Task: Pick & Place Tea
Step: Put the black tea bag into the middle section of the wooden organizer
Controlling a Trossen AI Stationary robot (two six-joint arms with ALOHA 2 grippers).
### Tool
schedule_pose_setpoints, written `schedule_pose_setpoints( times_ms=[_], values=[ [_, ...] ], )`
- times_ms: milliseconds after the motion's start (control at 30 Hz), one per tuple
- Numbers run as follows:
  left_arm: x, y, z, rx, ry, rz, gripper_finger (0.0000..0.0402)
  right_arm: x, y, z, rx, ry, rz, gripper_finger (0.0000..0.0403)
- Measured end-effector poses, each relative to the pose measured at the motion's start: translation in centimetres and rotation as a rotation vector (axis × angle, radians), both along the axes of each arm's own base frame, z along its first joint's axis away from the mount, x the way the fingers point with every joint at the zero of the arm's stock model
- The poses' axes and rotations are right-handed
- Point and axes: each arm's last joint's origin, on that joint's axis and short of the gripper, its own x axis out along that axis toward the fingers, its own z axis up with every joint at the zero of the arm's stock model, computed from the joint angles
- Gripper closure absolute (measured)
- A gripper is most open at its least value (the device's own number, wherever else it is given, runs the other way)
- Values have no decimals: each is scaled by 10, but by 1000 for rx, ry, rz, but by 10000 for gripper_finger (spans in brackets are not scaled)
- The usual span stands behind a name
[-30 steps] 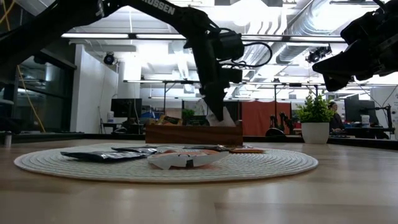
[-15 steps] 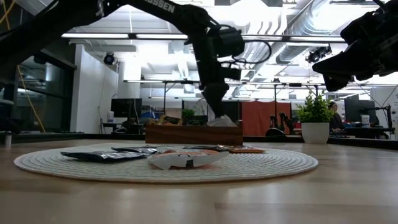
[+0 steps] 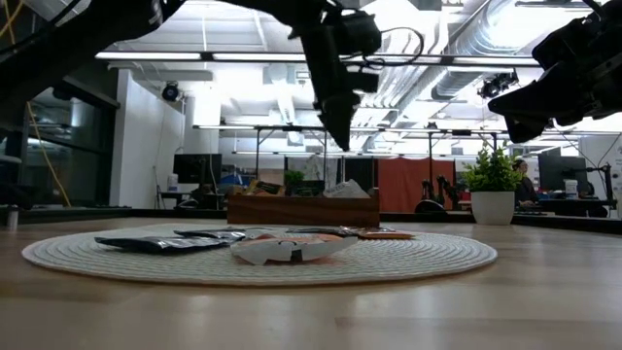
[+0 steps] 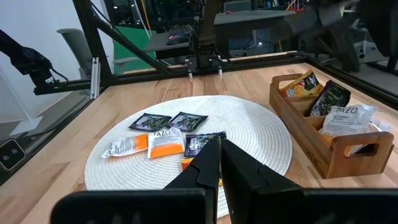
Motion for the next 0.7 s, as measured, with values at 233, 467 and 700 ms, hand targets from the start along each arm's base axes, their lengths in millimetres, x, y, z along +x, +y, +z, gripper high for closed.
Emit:
schedule_pose_setpoints(
  times_ms=[233,467,700],
  values=[
    [-13,-20,23,-175,-26,-10,215,0,0,0,0,0,0,391],
    [-34,-45,47,-249,9,10,229,0,0,0,0,0,0,391],
    [-45,-68,64,-277,15,-4,240,0,0,0,0,0,0,391]
  ],
)
